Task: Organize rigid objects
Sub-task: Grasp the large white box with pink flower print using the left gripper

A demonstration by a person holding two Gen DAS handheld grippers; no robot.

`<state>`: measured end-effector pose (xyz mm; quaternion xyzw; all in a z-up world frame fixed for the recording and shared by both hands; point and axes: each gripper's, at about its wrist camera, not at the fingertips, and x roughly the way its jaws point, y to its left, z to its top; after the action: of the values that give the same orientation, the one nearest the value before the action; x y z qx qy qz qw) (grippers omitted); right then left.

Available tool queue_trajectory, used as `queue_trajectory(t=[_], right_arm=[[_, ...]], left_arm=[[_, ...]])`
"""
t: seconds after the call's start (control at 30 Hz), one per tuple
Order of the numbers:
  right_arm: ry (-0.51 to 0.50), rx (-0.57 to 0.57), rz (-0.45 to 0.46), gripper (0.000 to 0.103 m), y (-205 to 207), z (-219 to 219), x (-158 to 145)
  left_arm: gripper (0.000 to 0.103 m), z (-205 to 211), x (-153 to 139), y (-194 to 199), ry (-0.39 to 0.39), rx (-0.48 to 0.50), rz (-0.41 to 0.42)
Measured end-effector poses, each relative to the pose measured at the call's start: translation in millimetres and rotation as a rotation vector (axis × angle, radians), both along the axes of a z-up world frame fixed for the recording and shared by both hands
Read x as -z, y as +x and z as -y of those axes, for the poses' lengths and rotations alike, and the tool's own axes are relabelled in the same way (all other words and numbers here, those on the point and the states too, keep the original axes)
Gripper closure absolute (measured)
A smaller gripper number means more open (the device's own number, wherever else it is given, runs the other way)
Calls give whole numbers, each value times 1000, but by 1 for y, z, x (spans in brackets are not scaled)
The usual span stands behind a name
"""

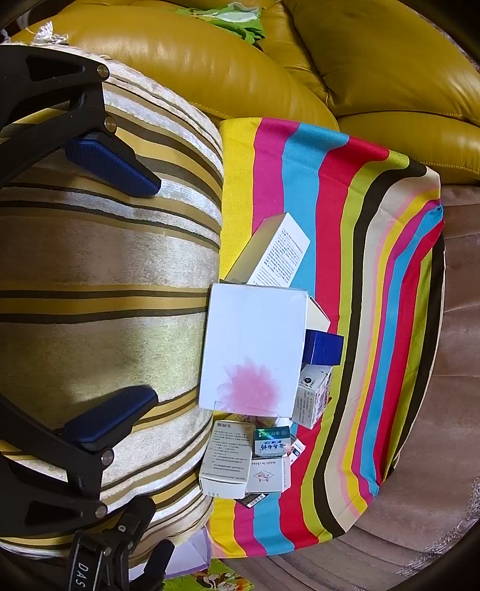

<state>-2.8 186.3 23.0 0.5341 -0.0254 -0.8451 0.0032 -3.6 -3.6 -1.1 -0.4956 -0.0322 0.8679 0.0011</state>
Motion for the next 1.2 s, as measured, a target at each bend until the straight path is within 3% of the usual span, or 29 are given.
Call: queue_trajectory(t=[0.5, 0.77, 1.2], right_arm=[[-40, -60, 38, 0, -3, -8, -4], [-84, -58, -6, 0, 1, -14, -5], [-185, -63, -29, 0, 1, -31, -9]], left_arm=[[0, 0, -14, -5, 91, 26, -40], [0, -13, -21, -31, 85, 39, -57], [0, -21, -9, -63, 88, 62, -9]])
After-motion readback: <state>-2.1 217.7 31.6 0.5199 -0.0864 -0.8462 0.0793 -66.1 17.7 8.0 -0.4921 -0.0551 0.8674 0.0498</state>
